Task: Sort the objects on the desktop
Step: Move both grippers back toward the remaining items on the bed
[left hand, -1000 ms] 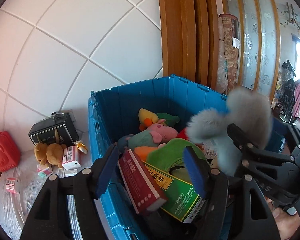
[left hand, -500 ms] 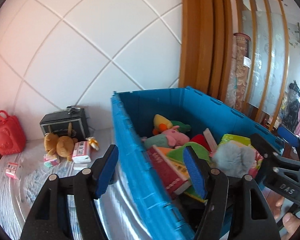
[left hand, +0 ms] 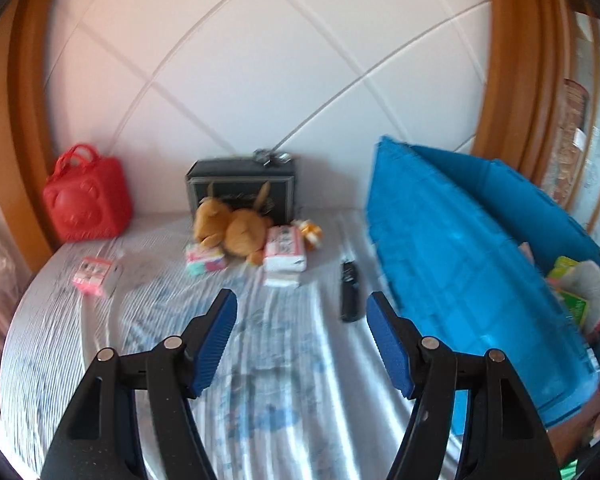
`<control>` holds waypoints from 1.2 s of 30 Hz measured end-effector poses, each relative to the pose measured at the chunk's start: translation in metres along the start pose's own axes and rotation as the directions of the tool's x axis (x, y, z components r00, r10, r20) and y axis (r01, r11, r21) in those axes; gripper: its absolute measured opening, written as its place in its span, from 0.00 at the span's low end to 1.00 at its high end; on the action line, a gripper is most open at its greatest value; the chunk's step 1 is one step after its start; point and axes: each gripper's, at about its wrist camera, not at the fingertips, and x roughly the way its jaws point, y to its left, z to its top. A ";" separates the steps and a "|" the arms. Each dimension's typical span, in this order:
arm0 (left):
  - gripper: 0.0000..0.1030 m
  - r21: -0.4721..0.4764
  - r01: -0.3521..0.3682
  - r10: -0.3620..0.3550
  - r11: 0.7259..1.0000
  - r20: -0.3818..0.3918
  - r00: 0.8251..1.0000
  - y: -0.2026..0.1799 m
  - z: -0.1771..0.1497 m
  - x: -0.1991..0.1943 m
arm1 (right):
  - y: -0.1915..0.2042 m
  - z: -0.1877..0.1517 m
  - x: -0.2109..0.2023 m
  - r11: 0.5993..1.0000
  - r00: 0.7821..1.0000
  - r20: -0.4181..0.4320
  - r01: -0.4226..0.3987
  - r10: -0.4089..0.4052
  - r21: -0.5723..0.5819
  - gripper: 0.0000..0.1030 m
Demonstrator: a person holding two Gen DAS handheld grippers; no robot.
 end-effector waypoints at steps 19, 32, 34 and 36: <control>0.65 -0.138 -0.140 0.111 0.981 -0.196 0.974 0.192 -0.011 0.108 | 0.136 -0.049 0.170 0.994 0.936 -0.334 -0.112 0.108 0.007 1.00; 0.65 -0.078 -0.110 0.082 0.991 -0.294 0.952 0.204 0.013 0.273 | 0.128 -0.115 0.320 0.997 0.832 -0.549 -0.059 0.080 0.056 1.00; 0.65 -0.066 -0.108 0.084 0.992 -0.298 0.951 0.206 0.018 0.298 | 0.126 -0.127 0.342 0.997 0.818 -0.570 -0.057 0.075 0.050 1.00; 0.65 -0.043 -0.119 0.101 0.992 -0.297 0.950 0.210 0.026 0.323 | 0.124 -0.135 0.358 0.997 0.808 -0.585 -0.058 0.075 0.049 1.00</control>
